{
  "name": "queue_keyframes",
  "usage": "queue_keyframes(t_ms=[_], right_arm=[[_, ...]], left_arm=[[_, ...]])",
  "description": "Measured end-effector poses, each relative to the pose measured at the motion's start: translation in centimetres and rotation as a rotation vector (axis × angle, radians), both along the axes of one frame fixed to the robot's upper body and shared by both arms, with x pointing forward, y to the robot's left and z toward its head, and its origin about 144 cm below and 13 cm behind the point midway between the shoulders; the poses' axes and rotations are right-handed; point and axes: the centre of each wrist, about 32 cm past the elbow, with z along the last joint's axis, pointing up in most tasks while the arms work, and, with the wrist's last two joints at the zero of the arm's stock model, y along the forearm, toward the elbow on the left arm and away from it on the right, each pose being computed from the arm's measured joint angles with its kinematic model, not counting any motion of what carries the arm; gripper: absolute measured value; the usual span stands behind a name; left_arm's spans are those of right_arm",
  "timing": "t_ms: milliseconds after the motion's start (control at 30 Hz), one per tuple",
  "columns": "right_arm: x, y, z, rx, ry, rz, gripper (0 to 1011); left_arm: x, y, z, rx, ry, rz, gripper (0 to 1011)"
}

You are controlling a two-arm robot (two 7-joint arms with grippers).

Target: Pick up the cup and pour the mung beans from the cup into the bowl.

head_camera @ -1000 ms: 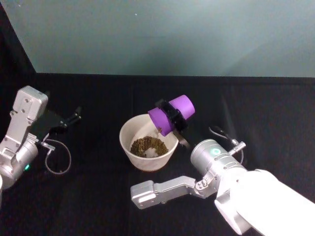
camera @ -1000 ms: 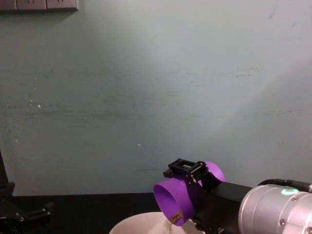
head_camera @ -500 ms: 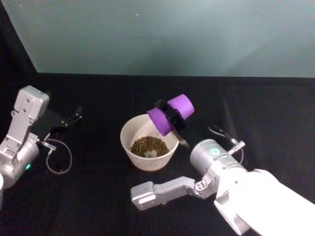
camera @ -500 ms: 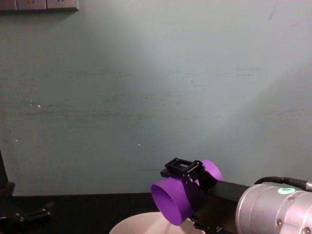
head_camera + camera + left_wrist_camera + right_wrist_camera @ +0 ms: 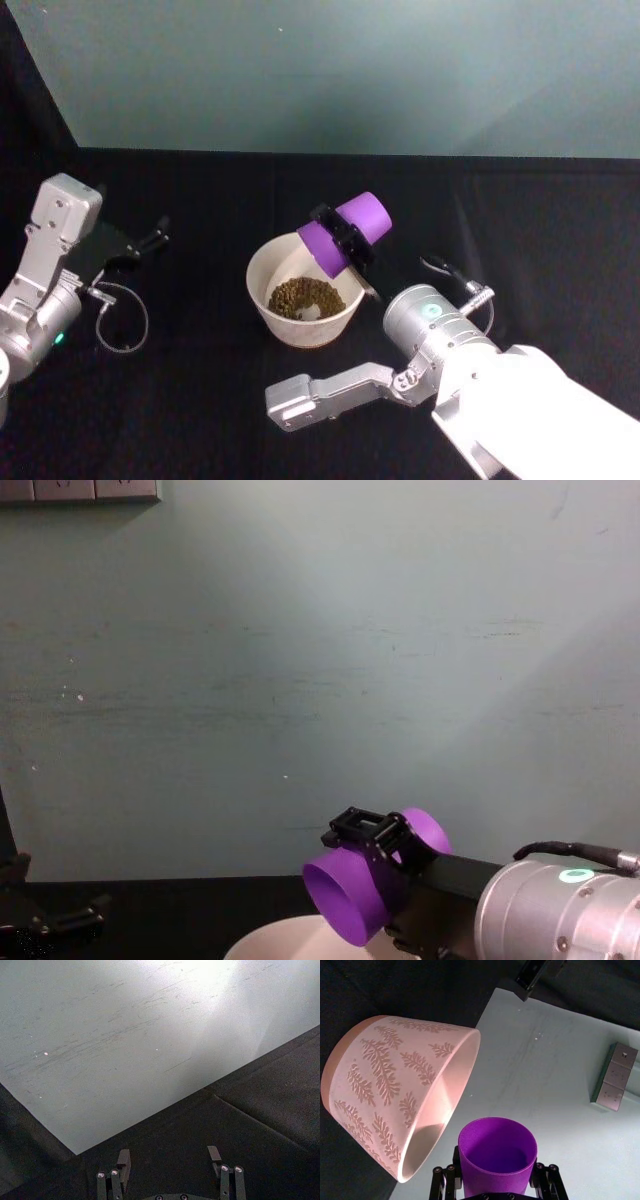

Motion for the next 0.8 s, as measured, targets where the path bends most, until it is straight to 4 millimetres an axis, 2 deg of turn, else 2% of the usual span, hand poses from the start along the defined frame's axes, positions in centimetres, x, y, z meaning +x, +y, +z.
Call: queue_keyframes(t_ms=[800], right_arm=[[-0.97, 1.01, -0.76, -0.235, -0.156, 0.035, 726]], left_arm=[[0.0, 0.0, 0.0, 0.0, 0.0, 0.0, 1000]])
